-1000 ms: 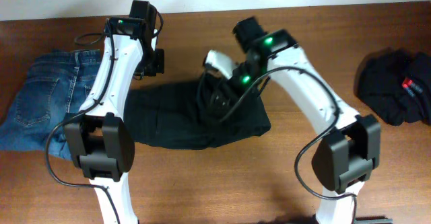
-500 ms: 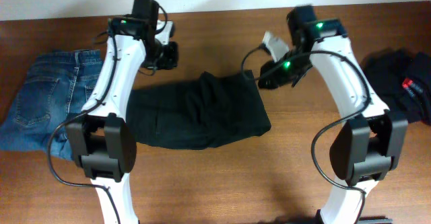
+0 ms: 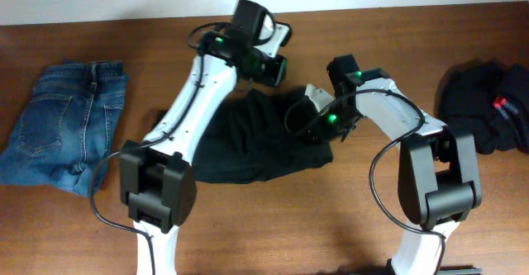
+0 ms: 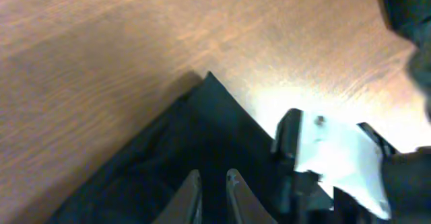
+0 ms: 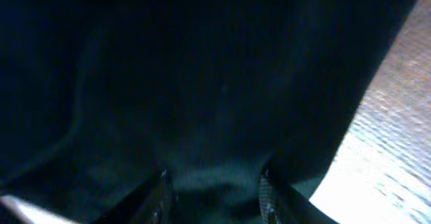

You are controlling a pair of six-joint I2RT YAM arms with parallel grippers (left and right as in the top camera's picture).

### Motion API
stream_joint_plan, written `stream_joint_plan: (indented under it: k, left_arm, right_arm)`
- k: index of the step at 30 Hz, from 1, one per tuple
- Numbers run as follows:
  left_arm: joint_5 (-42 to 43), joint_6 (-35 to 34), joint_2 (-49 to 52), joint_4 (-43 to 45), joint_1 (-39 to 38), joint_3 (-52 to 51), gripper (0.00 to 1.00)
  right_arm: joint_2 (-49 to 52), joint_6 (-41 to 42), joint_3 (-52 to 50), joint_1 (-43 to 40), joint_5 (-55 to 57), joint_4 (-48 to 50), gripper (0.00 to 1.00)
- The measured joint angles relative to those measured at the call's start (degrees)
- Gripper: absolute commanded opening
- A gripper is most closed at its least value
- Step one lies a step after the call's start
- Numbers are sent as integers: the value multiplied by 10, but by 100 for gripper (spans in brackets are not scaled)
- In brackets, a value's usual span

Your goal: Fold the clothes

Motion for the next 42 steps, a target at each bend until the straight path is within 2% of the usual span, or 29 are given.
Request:
stream_joint_plan:
  k: [8,14,19,22,26,31,34,39,42]
  left_arm:
    - [-61,1,0,-36,-30,0,15]
    - [-77,0,0,-57,-31,0,15]
    - [-79,0,0,-57,-31,0,19]
    - [-80,-1,0,-57,-32,0,19]
    - [-80,-2,1,-57,-34,0,19]
    - [-78,-2,21,-69,-47,0,18]
    - [-78,-2,44,-118,-55,0,11]
    - [-122,-9,67,-275,-57,-1,13]
    - [-155,-16,67,-305,-55,-1,15]
  right_arm:
    - [0,17,-40,0,3,24,48]
    - [0,82,-40,-2,76,39,48]
    - [0,103,-41,-11,107,38,48]
    - [0,110,-41,-12,115,38,47]
    - [0,113,-41,-14,121,38,38]
    - [0,113,-40,-37,123,35,38]
    - [0,113,-35,-63,123,23,38]
    - [0,113,-20,-123,121,9,38]
    - [0,113,-19,-148,108,7,38]
